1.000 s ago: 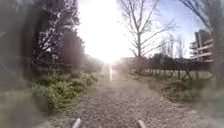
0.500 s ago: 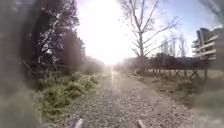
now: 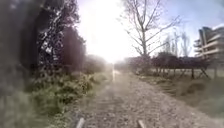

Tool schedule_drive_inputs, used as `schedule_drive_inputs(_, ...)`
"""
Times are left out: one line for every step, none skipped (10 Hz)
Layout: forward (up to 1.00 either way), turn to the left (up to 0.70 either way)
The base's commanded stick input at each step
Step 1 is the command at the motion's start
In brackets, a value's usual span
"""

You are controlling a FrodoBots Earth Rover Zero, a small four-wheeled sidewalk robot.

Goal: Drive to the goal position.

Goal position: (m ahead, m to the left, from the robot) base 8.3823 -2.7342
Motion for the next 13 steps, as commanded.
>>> schedule_drive_inputs(0.70,0.00)
schedule_drive_inputs(0.70,0.00)
schedule_drive_inputs(0.70,0.00)
schedule_drive_inputs(0.70,0.00)
schedule_drive_inputs(0.70,0.00)
schedule_drive_inputs(0.70,0.00)
schedule_drive_inputs(0.70,-0.02)
schedule_drive_inputs(0.70,-0.08)
schedule_drive_inputs(0.70,-0.25)
schedule_drive_inputs(0.70,-0.29)
schedule_drive_inputs(0.70,-0.22)
schedule_drive_inputs(0.70,-0.07)
schedule_drive_inputs(0.70,0.00)
